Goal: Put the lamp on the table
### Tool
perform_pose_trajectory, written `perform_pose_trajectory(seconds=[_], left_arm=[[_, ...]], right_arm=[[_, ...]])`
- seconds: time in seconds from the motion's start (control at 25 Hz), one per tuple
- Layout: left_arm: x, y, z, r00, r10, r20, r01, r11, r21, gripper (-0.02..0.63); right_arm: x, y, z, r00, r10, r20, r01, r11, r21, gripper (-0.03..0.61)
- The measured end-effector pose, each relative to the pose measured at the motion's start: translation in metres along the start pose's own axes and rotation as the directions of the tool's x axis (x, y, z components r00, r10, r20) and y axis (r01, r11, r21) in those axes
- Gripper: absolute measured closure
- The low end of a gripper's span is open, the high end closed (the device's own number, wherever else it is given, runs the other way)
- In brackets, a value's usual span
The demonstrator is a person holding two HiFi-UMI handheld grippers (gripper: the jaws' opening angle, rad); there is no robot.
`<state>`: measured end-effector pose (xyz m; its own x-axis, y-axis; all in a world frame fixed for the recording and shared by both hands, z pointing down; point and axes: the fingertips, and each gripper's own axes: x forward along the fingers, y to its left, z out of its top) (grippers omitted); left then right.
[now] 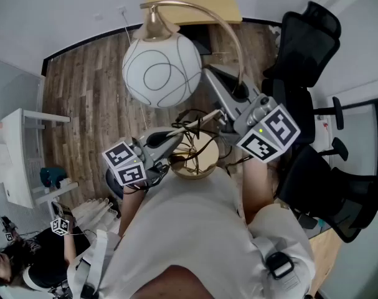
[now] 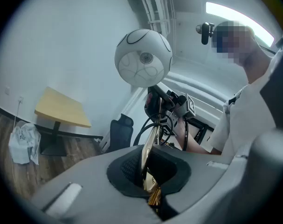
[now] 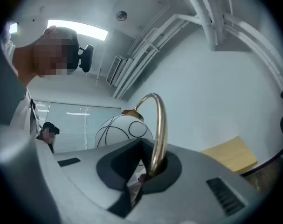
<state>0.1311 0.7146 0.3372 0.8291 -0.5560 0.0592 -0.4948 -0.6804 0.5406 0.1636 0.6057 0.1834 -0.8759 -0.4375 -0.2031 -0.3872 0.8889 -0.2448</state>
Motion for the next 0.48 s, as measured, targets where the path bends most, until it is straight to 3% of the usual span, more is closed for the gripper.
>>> perform_pose_trajectory(seconds=[0.48], left_arm=[[0.0045, 0.0034, 0.0023, 1.0, 0.007, 0.003, -0.007, 1.0, 0.011, 0.614]], right_arm=[[0.0019, -0.006, 0.0016, 1.0, 0.0, 0.009, 0.0, 1.0, 0.001, 0.578]])
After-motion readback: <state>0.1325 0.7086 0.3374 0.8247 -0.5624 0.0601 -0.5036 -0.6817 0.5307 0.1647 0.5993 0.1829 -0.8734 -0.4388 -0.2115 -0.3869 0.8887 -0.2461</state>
